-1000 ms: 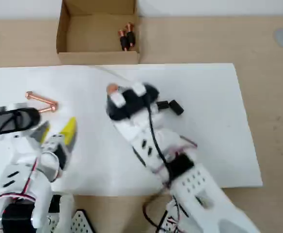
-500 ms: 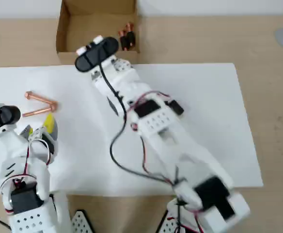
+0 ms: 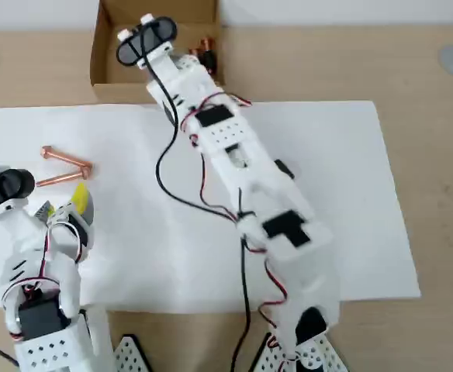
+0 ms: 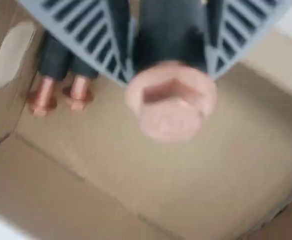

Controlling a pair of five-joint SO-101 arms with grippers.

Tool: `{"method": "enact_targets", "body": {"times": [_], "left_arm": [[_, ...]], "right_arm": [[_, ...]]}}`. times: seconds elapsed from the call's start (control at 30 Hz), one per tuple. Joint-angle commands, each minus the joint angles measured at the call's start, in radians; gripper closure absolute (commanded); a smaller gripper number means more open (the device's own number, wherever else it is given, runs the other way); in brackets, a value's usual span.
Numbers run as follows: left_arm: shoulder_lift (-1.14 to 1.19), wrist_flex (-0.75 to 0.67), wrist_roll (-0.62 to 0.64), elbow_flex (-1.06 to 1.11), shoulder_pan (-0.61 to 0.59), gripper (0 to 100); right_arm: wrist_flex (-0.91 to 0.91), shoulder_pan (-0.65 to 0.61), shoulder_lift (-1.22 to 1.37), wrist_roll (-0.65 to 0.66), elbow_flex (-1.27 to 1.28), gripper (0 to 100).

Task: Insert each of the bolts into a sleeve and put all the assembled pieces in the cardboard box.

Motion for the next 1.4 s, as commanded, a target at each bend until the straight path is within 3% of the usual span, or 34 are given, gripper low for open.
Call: {"method": "enact_targets", "body": {"times": [0.0,0.27,0.63,0.9,1.1,1.37], "left_arm": [[-0.007,-0.017,0.005,-0.003,-0.014,77],[-0.002,-0.014,0.005,-0.003,-0.014,77],[-0.001,-0.014,0.005,0.006,-0.012,77],[-0.005,-0.012,0.006,0.025,-0.014,77],[-0.007,0.014,0.006,0.021,-0.014,77],[-0.007,0.021,0.008,0.021,-0.014,77]], "right_arm": [[0.006,0.028,0.097,0.008,-0.277,98.8],[0.114,0.065,0.433,0.008,-0.714,98.8],[0.11,0.124,0.803,0.002,-1.141,98.8],[0.115,0.12,0.846,0.002,-1.188,97.8],[0.17,0.12,0.846,0.002,-1.193,76.9],[0.175,0.124,0.845,0.002,-1.198,74.7]]}}
